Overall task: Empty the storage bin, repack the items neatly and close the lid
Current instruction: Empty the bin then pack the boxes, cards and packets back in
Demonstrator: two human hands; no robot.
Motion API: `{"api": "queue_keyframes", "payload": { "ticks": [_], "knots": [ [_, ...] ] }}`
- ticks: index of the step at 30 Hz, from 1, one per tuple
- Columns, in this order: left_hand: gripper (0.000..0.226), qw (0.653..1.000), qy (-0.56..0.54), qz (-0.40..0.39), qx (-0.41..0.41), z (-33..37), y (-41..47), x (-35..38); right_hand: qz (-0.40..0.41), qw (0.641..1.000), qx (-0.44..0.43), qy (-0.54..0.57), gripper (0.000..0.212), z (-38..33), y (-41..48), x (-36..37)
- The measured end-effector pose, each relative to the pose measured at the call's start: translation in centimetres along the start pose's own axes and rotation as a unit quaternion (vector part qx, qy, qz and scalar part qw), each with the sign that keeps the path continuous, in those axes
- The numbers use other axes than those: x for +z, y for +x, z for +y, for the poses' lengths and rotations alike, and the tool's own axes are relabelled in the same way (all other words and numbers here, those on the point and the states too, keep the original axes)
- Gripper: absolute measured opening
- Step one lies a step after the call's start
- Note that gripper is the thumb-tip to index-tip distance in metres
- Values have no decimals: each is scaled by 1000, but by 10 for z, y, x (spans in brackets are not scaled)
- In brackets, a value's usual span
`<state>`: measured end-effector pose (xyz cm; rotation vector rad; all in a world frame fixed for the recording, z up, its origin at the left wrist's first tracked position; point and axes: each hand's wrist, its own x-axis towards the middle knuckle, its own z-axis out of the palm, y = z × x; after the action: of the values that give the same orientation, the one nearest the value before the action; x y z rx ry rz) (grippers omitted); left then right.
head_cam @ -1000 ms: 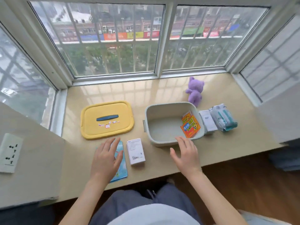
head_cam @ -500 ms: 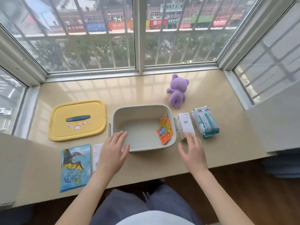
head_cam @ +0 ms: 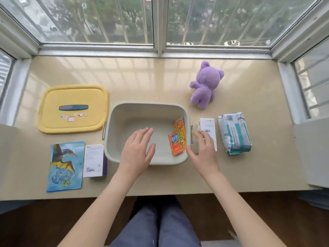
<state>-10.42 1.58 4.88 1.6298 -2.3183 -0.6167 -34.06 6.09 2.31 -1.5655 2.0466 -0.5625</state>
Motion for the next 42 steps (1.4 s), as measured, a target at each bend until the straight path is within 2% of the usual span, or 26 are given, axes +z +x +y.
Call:
{"api": "queue_keyframes", "payload": {
  "ticks": [3, 9, 16, 27, 33, 39, 42],
  "knots": [
    [49, 1000, 1, -1, -7, -21, 14, 23, -9, 1000, 16, -13, 59, 9, 26, 27],
    [48, 1000, 4, -1, -21, -63, 19, 61, -6, 993, 35, -111, 68, 22, 66, 77],
    [48, 1000, -10, 7, -26, -72, 18, 72, -9, 977, 68, -204, 79, 21, 76, 95],
    [53, 998, -35, -40, -24, -67, 26, 86, -15, 986, 103, -133, 74, 21, 75, 97],
    [57, 996, -52, -72, 14, -51, 60, 101, 4, 992, 101, -79, 63, 22, 76, 96],
    [53, 998, -35, -48, 16, -65, 47, 91, 0, 971, 94, -222, 77, 17, 72, 100],
    [53, 999, -26, -42, -7, -80, 31, 87, -12, 973, 103, -205, 72, 17, 73, 100]
  ]
}}
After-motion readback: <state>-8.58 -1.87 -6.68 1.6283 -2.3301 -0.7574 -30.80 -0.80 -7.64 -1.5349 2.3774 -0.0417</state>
